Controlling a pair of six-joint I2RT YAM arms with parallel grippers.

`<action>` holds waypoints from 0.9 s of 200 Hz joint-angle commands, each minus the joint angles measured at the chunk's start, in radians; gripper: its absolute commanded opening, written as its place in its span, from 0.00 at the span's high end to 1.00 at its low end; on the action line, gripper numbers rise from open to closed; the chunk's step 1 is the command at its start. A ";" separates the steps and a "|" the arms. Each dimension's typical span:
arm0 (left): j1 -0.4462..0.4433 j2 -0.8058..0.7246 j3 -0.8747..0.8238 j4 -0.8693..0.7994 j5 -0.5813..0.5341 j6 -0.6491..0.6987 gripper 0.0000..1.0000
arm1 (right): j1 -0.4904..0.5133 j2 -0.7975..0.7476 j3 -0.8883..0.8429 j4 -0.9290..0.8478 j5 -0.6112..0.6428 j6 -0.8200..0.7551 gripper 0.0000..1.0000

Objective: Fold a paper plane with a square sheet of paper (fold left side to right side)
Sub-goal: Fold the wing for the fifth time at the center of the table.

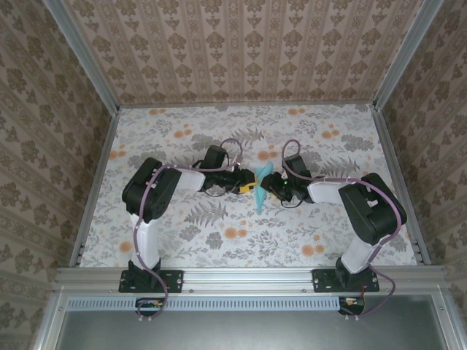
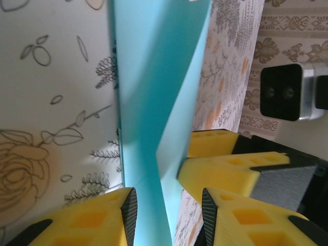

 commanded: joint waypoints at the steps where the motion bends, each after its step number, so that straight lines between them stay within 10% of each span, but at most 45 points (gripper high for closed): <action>1: 0.002 0.031 0.038 0.005 0.020 0.003 0.60 | 0.007 0.070 -0.016 -0.045 0.035 -0.005 0.57; 180: 0.002 0.091 0.095 0.019 0.015 0.039 0.98 | 0.003 0.026 -0.018 -0.024 0.011 -0.019 0.54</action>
